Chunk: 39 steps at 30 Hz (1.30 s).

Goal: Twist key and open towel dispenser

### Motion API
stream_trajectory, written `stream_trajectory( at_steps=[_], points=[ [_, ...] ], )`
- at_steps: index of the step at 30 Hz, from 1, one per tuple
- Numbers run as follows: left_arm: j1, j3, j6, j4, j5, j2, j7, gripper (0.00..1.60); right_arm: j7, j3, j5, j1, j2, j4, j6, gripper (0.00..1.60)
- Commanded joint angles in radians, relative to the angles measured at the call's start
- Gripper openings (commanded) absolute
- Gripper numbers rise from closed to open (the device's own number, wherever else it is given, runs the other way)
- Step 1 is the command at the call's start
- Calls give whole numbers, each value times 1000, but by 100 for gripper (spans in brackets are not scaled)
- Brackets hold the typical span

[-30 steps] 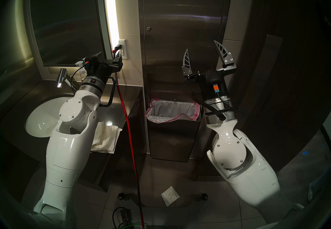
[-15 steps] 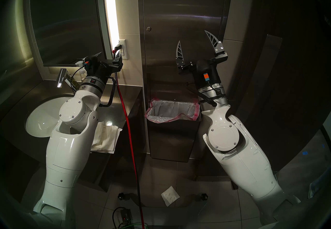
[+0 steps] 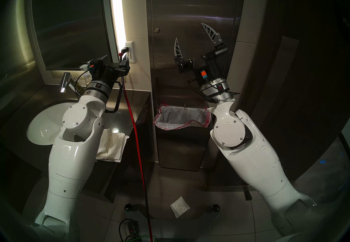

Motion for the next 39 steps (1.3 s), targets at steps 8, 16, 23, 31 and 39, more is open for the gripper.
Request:
stream_trajectory(
  at_steps=[8, 16, 23, 31, 39],
  points=[
    [-11, -2, -7, -8, 1, 0, 3, 160, 53, -16, -103, 142, 9, 58, -37, 160],
    [-11, -1, -7, -8, 0, 1, 4, 160, 64, -29, -158, 207, -4, 129, -59, 160],
    [-11, -1, -7, -8, 0, 2, 4, 160, 59, -39, -210, 263, -43, 196, -52, 160],
    [-11, 0, -8, -8, -1, 3, 5, 160, 35, -60, -293, 307, -66, 251, -48, 160],
    [-11, 0, -8, -8, -2, 4, 6, 160, 18, -73, -401, 329, -90, 283, 28, 160]
  ],
)
